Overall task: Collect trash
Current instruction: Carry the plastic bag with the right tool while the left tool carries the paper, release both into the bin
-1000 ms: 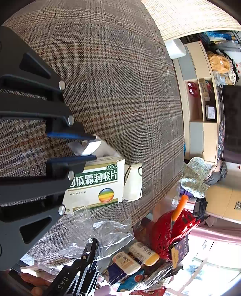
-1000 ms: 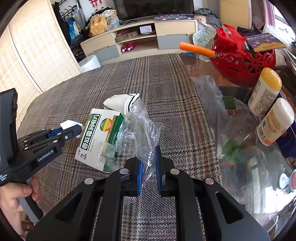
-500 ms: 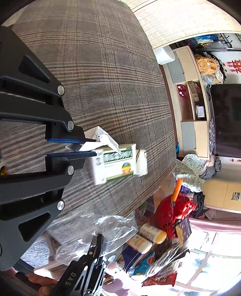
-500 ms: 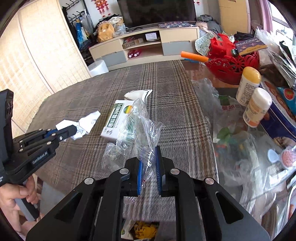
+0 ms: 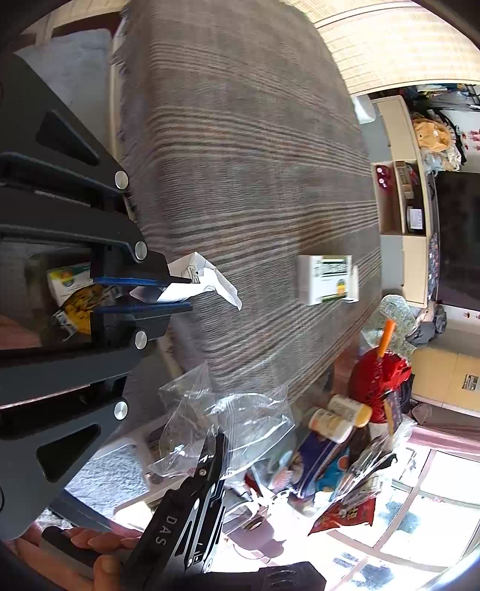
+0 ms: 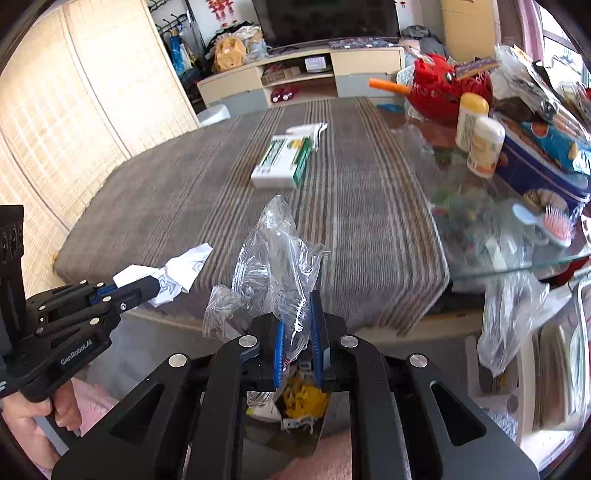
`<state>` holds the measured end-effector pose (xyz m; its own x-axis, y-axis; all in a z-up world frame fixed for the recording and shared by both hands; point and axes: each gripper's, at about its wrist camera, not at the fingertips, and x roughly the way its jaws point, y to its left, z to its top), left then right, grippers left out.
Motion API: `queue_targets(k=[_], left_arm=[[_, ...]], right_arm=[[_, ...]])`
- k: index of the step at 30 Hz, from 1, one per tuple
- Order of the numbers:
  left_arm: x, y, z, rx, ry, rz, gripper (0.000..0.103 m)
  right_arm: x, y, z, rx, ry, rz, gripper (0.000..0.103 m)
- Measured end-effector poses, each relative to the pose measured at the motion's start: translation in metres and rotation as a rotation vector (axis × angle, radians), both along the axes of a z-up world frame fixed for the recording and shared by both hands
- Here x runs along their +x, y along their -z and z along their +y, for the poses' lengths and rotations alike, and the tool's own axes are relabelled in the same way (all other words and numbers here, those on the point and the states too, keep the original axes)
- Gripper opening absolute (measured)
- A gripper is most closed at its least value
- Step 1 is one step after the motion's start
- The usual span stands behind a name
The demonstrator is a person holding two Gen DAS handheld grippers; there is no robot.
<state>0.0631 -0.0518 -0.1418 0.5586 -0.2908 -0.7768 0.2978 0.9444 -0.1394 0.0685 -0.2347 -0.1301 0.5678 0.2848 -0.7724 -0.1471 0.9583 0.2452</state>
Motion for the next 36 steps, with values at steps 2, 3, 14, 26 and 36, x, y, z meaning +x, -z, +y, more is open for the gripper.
queue_targets(k=[2,3,14,26,36], left_arm=[[-0.015,0.013,0.001,-0.007,0.006,0.023,0.006],[-0.020,0.018,0.002,-0.004,0.008,0.030,0.006],[-0.054,0.119,0.011,-0.004,0.016,0.176,0.006],[-0.046,0.196,0.016,-0.047,0.040,0.327,0.006],[-0.037,0.206,0.007,-0.005,0.015,0.325,0.007]], right_arm=[[-0.011,0.011,0.002,-0.003,-0.004,0.018,0.014],[-0.016,0.018,0.004,0.000,-0.007,0.031,0.014],[-0.047,0.108,0.028,-0.051,0.017,0.177,0.014],[-0.030,0.187,0.034,0.015,0.094,0.327,0.015],[-0.027,0.200,0.039,-0.015,0.119,0.359,0.017]])
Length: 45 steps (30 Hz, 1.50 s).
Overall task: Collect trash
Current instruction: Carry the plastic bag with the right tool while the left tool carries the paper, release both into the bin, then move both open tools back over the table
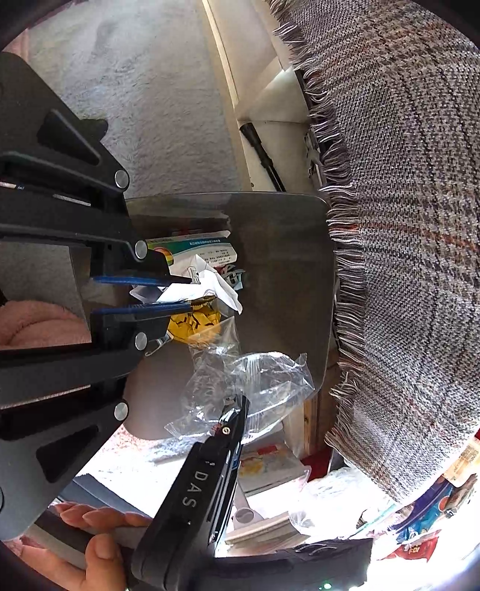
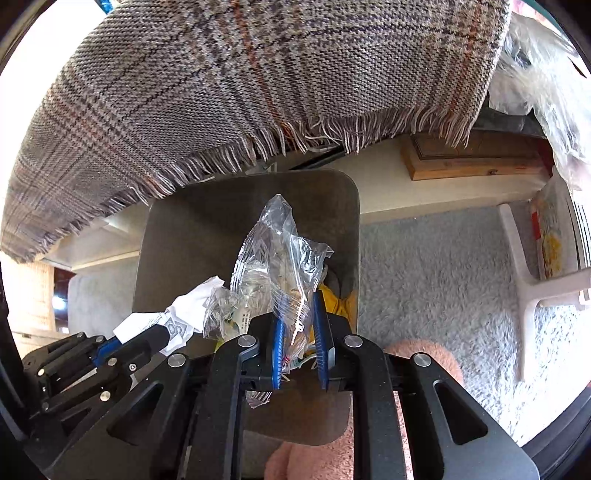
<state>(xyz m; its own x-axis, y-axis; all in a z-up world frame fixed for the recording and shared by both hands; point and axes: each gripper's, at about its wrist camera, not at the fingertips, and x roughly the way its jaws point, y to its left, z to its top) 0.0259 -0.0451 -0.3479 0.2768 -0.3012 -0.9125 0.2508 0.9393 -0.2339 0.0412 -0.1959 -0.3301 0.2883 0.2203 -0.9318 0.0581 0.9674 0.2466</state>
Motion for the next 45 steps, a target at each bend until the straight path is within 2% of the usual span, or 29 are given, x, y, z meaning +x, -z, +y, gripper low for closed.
queue_targets(k=[2,4,8,11,14,16,18,19,24,26,28,30,35,39,45], left_arm=[[0.001,0.001,-0.002,0.009,0.001,-0.001,0.008],[0.000,0.000,-0.001,0.012,-0.003,-0.007,0.011],[-0.001,-0.003,0.000,0.036,-0.011,-0.026,0.016],[-0.002,-0.007,0.002,0.053,-0.017,-0.041,0.029],[-0.003,-0.010,0.004,0.061,-0.018,-0.054,0.038],[-0.005,-0.013,0.007,0.060,-0.027,-0.055,0.051],[-0.007,-0.017,0.012,0.055,-0.035,-0.057,0.059],[-0.008,-0.019,0.014,0.057,-0.041,-0.057,0.065],[-0.014,-0.033,0.031,0.052,-0.075,-0.053,0.085],[-0.015,-0.044,0.036,0.048,-0.086,-0.065,0.087],[-0.014,-0.063,0.041,0.056,-0.089,-0.099,0.092],[-0.008,-0.080,0.039,0.067,-0.106,-0.126,0.092],[0.017,-0.125,0.038,0.028,-0.125,-0.177,0.092],[0.048,-0.157,0.024,0.038,-0.098,-0.229,0.092],[0.103,-0.182,0.000,0.048,-0.077,-0.259,0.092]], right_arm=[[0.000,-0.001,-0.001,-0.002,0.004,0.002,0.020],[0.002,-0.003,-0.002,0.007,0.018,0.004,0.031],[0.004,-0.008,-0.003,0.013,0.030,-0.003,0.043],[0.004,-0.012,-0.005,0.018,0.038,-0.010,0.055],[0.003,-0.017,-0.008,0.025,0.052,-0.019,0.062],[0.003,-0.021,-0.010,0.040,0.059,-0.023,0.071],[0.001,-0.026,-0.013,0.052,0.069,-0.032,0.074],[0.001,-0.029,-0.014,0.057,0.071,-0.035,0.080],[-0.003,-0.045,-0.019,0.070,0.074,-0.063,0.087],[-0.004,-0.055,-0.025,0.042,0.079,-0.084,0.099],[-0.004,-0.070,-0.032,0.010,0.079,-0.125,0.100],[0.000,-0.088,-0.038,-0.007,0.071,-0.154,0.100],[0.017,-0.134,-0.056,-0.026,0.073,-0.236,0.100],[0.044,-0.162,-0.066,-0.028,0.070,-0.276,0.100],[0.093,-0.188,-0.079,-0.036,0.073,-0.305,0.100]])
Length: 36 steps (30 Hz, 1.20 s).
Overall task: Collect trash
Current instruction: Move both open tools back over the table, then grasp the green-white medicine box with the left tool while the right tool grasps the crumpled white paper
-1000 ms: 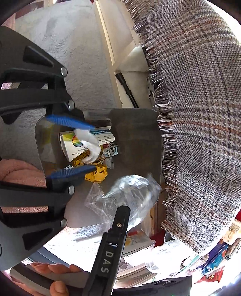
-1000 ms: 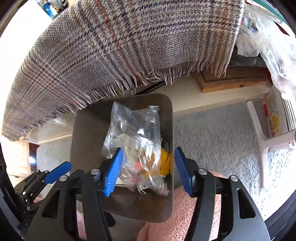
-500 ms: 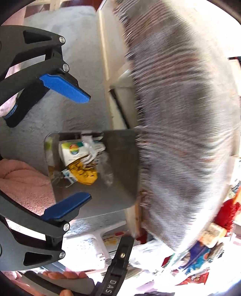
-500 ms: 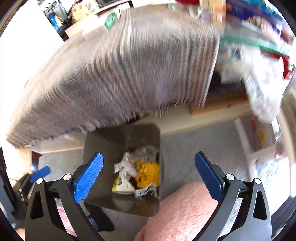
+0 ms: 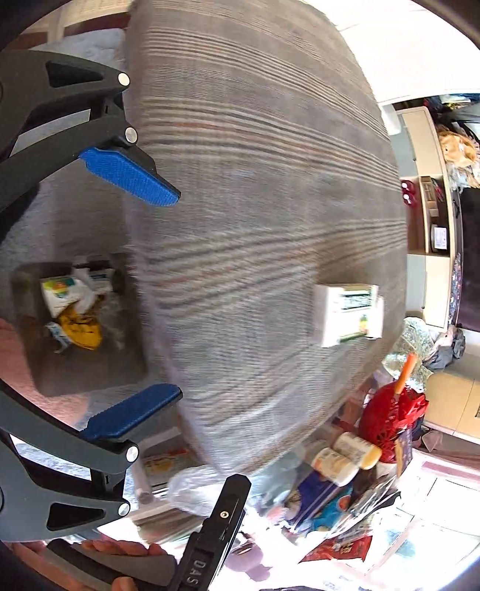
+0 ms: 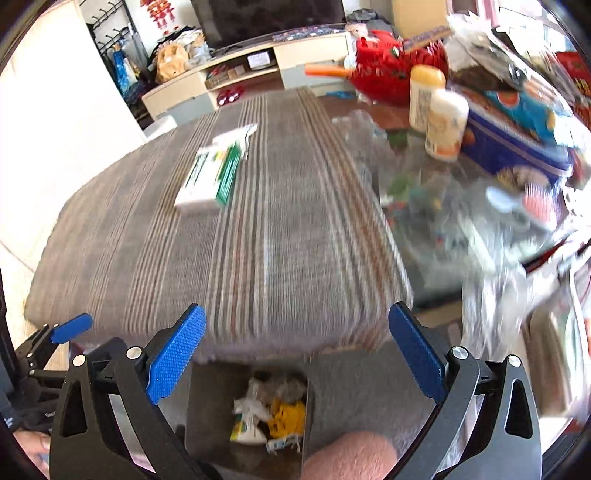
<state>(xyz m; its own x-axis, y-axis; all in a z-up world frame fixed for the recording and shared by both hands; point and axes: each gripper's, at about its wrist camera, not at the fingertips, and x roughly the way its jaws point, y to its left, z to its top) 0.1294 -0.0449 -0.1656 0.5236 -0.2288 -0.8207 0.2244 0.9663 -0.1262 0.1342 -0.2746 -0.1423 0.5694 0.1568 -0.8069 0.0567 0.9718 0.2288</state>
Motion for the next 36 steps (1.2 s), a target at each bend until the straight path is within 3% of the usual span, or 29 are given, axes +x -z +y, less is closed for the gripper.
queue_targets(k=[10,18,24,30,36], left_arm=[[0.097,0.002,-0.035,0.005,-0.026,-0.011,0.092],[0.143,0.017,-0.059,0.033,-0.029,-0.016,0.092],[0.163,0.027,-0.069,0.052,-0.019,-0.014,0.091],[0.175,0.035,-0.068,0.049,0.000,-0.008,0.065],[0.177,0.031,-0.052,0.043,-0.015,0.001,0.063]], right_arm=[[0.090,-0.015,-0.011,-0.007,0.059,-0.010,0.100],[0.149,-0.004,-0.013,0.059,0.074,0.000,0.100],[0.184,-0.002,-0.004,0.045,0.058,0.006,0.100],[0.211,0.004,0.008,0.029,0.043,0.022,0.100],[0.228,0.012,0.024,0.034,0.015,0.031,0.100]])
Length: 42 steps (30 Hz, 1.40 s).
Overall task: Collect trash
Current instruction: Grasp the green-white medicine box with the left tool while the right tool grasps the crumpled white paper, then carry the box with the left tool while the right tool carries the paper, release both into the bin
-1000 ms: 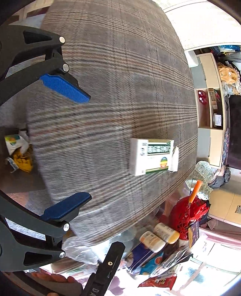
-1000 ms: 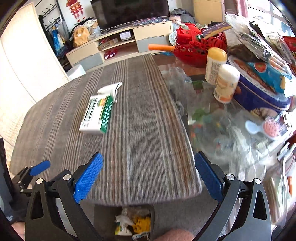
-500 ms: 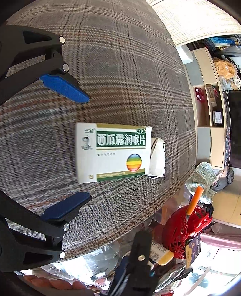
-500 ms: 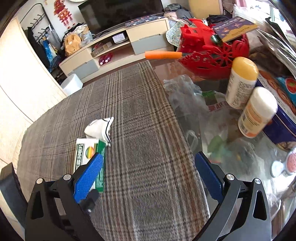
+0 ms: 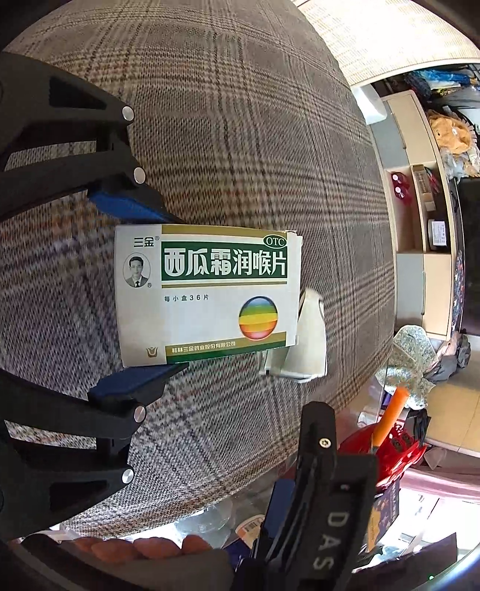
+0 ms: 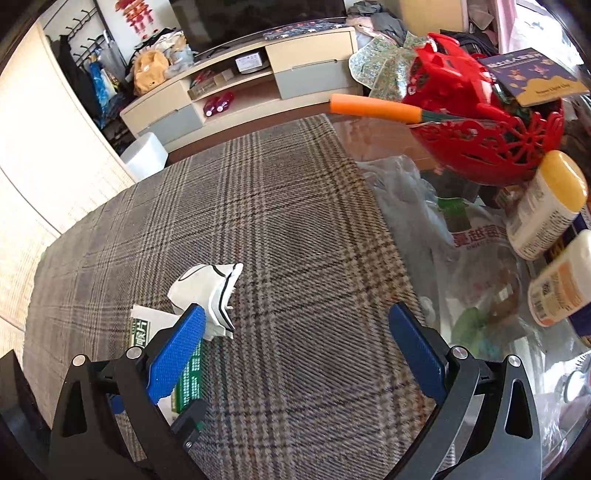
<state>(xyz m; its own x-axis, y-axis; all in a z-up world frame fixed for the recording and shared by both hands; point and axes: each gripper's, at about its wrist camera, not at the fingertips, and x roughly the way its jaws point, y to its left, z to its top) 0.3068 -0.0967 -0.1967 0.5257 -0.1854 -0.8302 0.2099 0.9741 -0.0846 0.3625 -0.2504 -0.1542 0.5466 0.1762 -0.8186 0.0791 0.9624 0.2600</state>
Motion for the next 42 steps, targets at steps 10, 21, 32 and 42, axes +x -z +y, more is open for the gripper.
queue_targets(k=[10,21,32,42], left_arm=[[0.004,-0.011,0.035,0.041,-0.059,-0.021,0.063],[0.010,-0.005,0.059,0.032,-0.085,-0.009,0.063],[-0.025,-0.019,0.065,0.008,-0.100,-0.013,0.063],[-0.113,-0.046,0.053,-0.040,-0.078,-0.045,0.064]], right_arm=[[0.028,0.016,0.038,0.016,-0.061,0.017,0.100],[0.039,0.024,0.072,0.041,-0.176,-0.004,0.056],[-0.018,-0.013,0.069,-0.012,-0.204,-0.067,0.053],[-0.119,-0.049,0.039,-0.022,-0.179,-0.115,0.053]])
